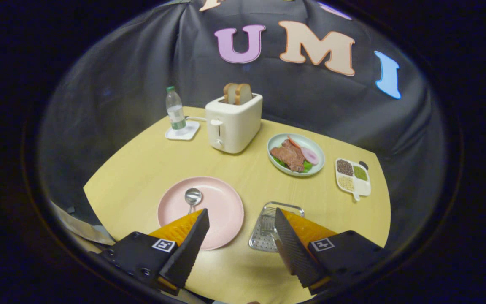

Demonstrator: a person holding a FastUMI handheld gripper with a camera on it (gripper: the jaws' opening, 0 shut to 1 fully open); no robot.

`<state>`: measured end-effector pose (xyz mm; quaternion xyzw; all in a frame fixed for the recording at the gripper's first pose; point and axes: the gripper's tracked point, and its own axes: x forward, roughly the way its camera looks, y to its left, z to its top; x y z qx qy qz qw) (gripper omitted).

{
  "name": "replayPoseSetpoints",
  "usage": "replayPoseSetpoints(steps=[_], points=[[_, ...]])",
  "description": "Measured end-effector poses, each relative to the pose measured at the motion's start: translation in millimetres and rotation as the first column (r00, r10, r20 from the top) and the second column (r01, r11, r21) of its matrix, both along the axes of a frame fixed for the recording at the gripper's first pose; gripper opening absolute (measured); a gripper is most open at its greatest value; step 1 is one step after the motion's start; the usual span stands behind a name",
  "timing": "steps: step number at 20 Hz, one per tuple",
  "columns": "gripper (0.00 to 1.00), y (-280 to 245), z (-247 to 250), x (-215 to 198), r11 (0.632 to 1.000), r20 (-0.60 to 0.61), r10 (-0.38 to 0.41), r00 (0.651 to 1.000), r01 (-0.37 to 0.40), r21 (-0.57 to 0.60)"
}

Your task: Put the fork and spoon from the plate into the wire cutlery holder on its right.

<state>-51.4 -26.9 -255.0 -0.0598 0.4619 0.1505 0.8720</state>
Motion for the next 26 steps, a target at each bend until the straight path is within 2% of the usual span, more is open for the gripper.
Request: replayPoseSetpoints(steps=[6,11,23,26], points=[[1.0,38,-14,-12,0.996,0.067,-0.017,0.998,0.011,0.091],[1.0,56,-43,-23,0.996,0.106,-0.001,0.994,-0.008,0.084],[1.0,87,-123,-59,0.993,0.021,0.106,0.994,-0.107,0.049],[0.84,90,-131,-63,0.991,0.0,0.128,0.992,-0.128,0.034]])
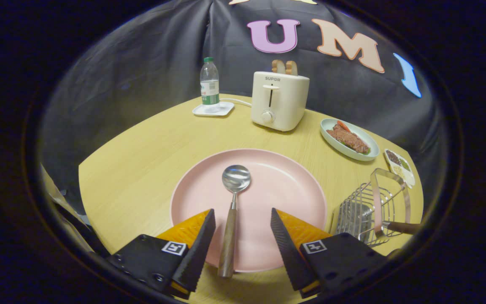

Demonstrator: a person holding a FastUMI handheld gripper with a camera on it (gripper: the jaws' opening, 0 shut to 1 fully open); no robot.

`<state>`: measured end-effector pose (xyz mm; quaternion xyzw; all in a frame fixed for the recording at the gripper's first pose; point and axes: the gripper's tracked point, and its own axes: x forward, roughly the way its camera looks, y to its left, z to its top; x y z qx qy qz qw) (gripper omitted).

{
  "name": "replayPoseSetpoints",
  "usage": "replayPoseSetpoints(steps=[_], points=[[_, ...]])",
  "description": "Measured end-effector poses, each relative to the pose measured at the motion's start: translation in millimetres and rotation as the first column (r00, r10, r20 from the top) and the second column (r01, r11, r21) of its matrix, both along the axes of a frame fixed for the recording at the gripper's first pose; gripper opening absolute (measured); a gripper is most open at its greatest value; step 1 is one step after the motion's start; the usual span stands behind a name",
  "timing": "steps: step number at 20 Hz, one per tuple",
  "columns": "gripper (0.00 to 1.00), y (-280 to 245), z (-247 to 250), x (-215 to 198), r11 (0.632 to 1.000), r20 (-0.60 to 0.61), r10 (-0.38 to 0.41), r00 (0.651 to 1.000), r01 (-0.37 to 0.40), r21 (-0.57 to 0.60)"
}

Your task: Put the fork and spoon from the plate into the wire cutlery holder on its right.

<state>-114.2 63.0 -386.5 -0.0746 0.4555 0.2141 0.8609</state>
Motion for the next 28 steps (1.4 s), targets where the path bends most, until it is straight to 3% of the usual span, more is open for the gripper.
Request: replayPoseSetpoints(steps=[9,12,14,28], points=[[0.38,4,-6,-5,0.998,-0.049,0.032,0.998,-0.034,-0.045],[0.17,2,-1,-10,0.997,-0.06,0.046,0.997,-0.05,-0.061],[0.11,2,-5,-8,0.994,-0.04,0.066,0.997,-0.069,-0.081],[0.11,-9,22,-9,0.99,-0.135,0.087,0.987,-0.101,-0.102]])
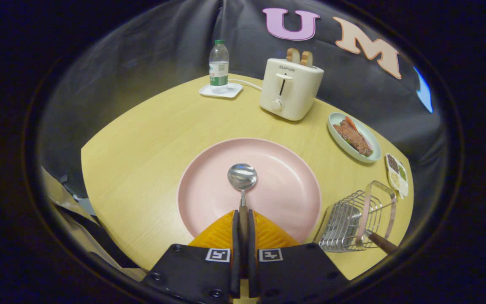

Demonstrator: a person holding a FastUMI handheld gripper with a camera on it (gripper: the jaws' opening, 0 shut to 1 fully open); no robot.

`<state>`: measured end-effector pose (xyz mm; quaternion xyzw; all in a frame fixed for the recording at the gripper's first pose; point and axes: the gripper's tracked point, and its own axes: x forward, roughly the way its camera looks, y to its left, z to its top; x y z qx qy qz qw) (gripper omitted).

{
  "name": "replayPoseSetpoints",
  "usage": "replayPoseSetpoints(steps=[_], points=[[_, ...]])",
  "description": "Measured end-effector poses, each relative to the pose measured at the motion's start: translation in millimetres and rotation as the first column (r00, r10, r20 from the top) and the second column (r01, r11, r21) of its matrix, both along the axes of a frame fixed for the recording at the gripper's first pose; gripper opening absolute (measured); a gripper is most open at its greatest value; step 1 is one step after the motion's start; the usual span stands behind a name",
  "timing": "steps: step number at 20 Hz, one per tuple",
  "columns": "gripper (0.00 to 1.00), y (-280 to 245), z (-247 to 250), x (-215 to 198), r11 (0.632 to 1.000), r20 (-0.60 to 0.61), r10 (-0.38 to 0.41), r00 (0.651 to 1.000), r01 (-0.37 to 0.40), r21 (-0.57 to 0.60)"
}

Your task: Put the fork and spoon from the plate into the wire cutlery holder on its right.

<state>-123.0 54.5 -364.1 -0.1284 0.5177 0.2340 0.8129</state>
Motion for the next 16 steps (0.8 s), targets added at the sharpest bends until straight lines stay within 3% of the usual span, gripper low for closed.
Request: replayPoseSetpoints(steps=[9,16], points=[[0.07,-16,18,5,0.999,-0.044,-0.034,0.998,0.034,0.011],[0.07,-41,60,18,0.999,-0.053,-0.046,0.998,0.047,0.015]])
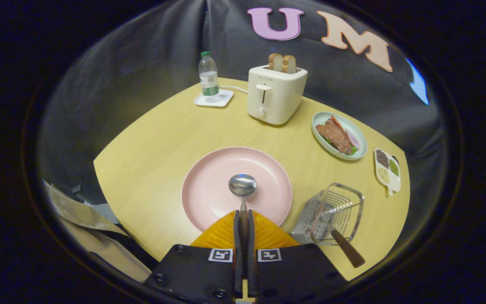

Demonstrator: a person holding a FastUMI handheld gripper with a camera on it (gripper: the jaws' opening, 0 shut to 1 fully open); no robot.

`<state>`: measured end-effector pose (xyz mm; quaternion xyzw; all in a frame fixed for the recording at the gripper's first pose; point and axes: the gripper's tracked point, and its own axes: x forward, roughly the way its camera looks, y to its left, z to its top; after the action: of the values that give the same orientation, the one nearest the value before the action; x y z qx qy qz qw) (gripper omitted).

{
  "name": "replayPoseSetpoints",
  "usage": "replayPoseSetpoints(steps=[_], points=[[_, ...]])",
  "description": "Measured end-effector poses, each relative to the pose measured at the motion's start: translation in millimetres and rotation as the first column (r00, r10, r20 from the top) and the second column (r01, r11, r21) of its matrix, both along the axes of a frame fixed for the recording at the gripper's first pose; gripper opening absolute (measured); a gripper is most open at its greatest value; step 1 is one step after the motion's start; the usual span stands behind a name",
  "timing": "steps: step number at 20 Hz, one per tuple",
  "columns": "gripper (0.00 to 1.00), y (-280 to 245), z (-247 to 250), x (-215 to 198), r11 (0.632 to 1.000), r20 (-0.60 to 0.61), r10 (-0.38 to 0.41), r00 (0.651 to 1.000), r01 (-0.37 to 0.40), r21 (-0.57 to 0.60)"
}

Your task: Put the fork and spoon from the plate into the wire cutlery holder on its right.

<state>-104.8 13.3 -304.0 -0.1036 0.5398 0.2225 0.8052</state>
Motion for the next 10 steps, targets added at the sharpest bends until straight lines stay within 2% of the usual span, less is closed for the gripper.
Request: replayPoseSetpoints(steps=[10], points=[[0.07,-63,43,22,0.998,0.015,-0.05,0.999,0.051,-0.043]])
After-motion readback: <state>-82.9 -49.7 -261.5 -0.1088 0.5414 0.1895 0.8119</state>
